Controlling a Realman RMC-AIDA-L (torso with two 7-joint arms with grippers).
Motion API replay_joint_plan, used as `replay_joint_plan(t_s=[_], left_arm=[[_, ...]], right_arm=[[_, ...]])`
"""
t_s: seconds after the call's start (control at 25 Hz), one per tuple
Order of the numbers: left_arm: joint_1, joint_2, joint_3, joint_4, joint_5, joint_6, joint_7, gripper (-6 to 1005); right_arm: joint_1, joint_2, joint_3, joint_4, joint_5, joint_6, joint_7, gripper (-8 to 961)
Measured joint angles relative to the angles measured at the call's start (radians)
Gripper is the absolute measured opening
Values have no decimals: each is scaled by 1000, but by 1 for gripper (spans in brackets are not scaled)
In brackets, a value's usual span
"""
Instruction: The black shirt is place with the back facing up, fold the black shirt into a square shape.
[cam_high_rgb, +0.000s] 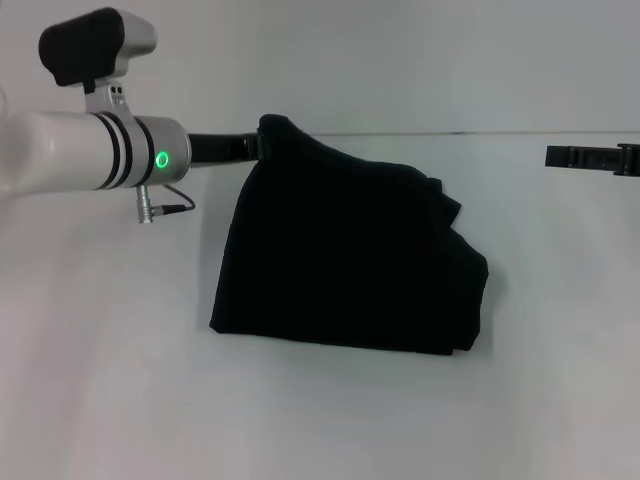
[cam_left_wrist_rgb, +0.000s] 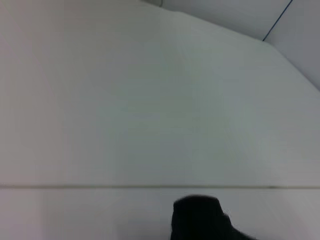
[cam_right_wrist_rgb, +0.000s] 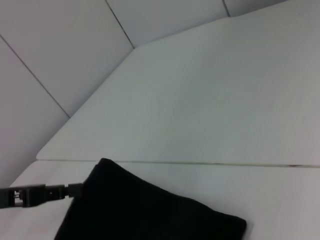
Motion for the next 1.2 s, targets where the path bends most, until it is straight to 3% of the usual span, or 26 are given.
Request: replay_joint_plan(t_s=[0.16,0.36,0.48,0.68,0.8,0.96,1.2], left_arm=[[21,-17,2,70,0,4,14,34],[110,-21,-10,238,-43,106,25,166],[200,-33,-11,385,-153,328,88,282],[320,-74,-67,524,-343,773,399,477],[336,-74,-76,534,-314,859,473,566],[327,-70,-62,550,-175,885,508,692],[278,-66,-25,570,6,842,488,885]], right_arm=[[1,0,0,0,0,1,-7,924],[0,5,13,0,22,11,-61,924],[-7,13,17,-2,77,-39,-144,924],[-16,50,-6,-42,122,-182,-299,924],[-9,82,-55,-99,79,-196,-300,924],[9,118,-131,-170,5,-175,-268,924],[56,130,-166,-205,-79,-148,-191,924]])
